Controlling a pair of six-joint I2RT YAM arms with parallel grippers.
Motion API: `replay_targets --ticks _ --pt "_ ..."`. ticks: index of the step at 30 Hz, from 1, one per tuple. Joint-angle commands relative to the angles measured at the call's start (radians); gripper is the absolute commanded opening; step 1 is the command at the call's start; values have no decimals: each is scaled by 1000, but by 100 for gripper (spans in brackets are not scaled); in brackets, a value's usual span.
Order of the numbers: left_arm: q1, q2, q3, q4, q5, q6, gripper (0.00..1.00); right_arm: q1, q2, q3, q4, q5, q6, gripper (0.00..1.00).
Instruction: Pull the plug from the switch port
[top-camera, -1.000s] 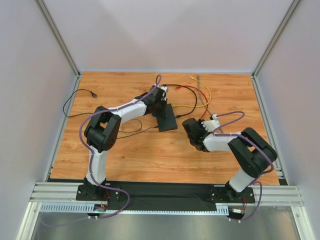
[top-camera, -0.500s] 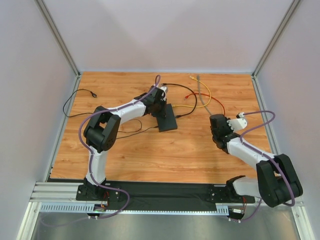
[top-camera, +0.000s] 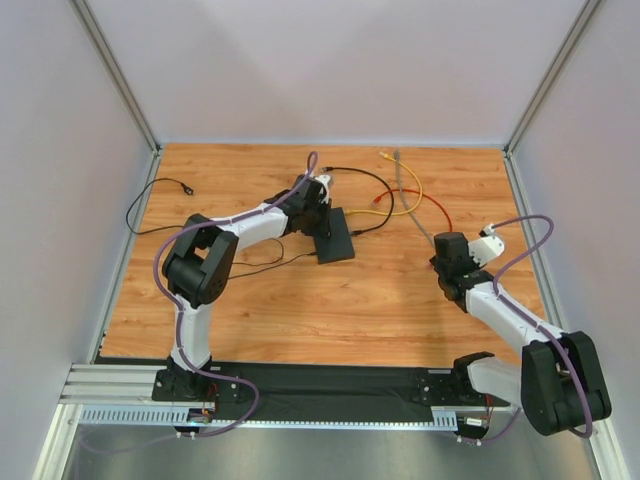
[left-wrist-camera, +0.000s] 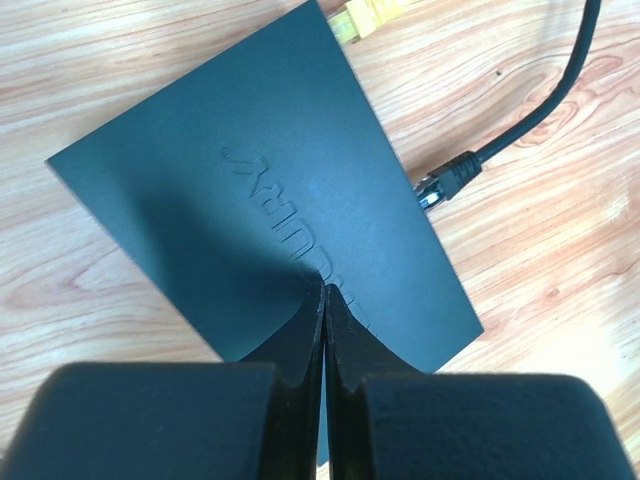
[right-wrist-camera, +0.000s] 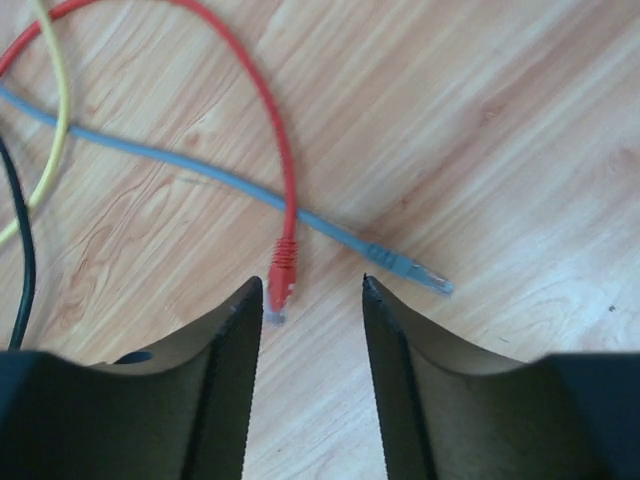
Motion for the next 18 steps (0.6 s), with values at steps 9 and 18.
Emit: replay_targets --ticks 9,18 --pt "29 -60 -95 -22 -16 46 0 140 285 300 364 -335 -125 55" --pt "29 -96 -159 113 34 12 0 246 428 176 754 -311 -39 55"
